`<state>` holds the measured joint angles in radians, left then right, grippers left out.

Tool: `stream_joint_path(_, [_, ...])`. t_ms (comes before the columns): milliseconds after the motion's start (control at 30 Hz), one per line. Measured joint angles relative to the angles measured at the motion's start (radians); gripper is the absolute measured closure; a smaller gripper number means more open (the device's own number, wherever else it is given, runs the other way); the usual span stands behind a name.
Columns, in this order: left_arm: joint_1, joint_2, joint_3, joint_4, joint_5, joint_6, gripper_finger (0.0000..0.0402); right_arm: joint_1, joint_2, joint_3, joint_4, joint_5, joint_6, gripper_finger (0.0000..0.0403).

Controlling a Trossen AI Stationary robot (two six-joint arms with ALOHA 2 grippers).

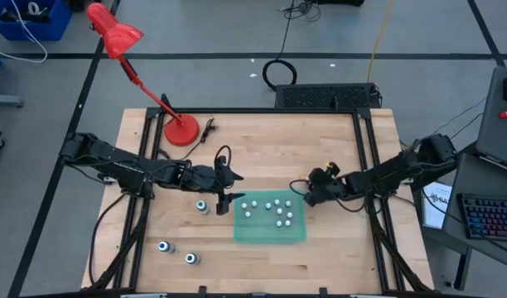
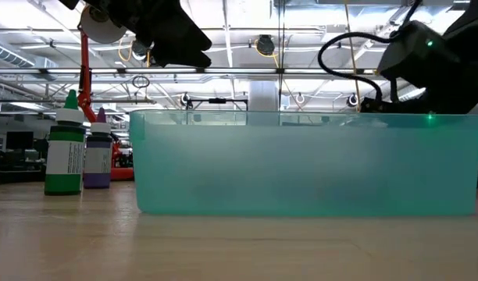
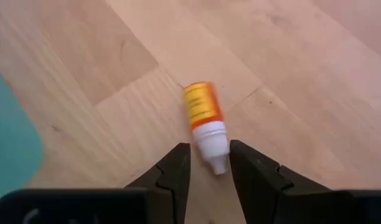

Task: Pick & Place food coloring
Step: Put the small orange food coloring bottle into the green bin

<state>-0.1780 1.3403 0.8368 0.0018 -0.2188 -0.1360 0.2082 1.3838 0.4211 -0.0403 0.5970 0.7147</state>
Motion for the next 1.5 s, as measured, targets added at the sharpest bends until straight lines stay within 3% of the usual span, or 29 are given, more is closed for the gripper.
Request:
stream_joint_path(400, [0.000, 0.000, 0.000, -0.013, 0.000, 0.002, 0.0144, -0.038, -0.002, 0.001, 0.015, -0.046, -0.257, 0.0298])
stream_joint_path(767, [0.000, 0.000, 0.000, -0.024, 0.000, 0.028, 0.0144, -0.040, -0.001, 0.001, 0.019, 0.083, -0.256, 0.0298])
stream_joint_path(933, [0.000, 0.000, 0.000, -0.030, 0.000, 0.028, 0.0144, -0.051, -0.001, 0.001, 0.023, 0.080, -0.254, 0.0298])
stream_joint_path(1100, [0.000, 0.000, 0.000, -0.029, 0.001, 0.028, 0.0144, -0.064, -0.005, 0.001, 0.025, 0.046, -0.247, 0.0296])
stream_joint_path(1200, [0.000, 0.000, 0.000, -0.030, 0.002, 0.028, 0.0144, -0.082, -0.042, 0.008, 0.012, -0.027, -0.273, 0.0284])
stream_joint_path(1367, [0.000, 0.000, 0.000, -0.037, 0.002, 0.031, 0.0144, -0.105, -0.146, 0.073, -0.074, -0.170, -0.315, 0.0246])
stream_joint_path(1500, [0.000, 0.000, 0.000, -0.036, 0.004, 0.037, 0.0144, -0.112, -0.185, 0.126, -0.182, -0.171, -0.379, 0.0205])
